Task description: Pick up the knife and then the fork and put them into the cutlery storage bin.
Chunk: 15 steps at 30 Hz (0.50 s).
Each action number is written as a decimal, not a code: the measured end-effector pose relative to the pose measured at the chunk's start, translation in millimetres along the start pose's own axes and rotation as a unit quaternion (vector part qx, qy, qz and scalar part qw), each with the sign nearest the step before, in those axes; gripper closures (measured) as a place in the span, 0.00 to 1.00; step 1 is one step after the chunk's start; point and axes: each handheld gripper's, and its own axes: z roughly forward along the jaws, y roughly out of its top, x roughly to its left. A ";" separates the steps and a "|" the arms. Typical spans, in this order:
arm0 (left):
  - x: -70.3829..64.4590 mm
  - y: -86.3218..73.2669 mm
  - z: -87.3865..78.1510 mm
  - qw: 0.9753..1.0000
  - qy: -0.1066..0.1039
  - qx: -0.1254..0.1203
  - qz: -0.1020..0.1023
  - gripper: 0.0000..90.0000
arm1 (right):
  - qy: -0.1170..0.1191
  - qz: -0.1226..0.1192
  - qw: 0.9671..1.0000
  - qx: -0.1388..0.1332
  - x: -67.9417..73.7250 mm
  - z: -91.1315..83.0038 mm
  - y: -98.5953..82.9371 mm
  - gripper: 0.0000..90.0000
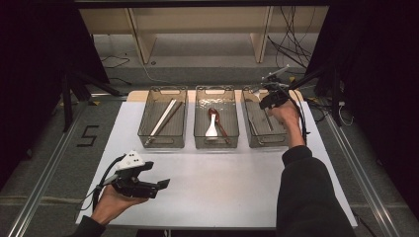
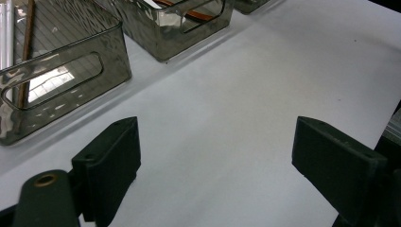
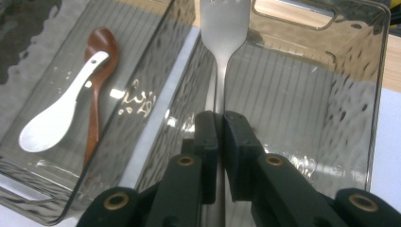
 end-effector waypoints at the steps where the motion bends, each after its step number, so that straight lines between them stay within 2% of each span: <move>1: 0.0 0.0 0.0 1.000 0.000 0.000 0.000 0.17 | 0.000 0.001 1.000 0.001 -0.3 1.0 -0.5 0.94; 15: 0.0 -0.2 -0.4 1.000 0.001 -0.002 0.000 0.17 | -0.004 0.006 1.000 0.008 1.6 11.3 -0.8 0.94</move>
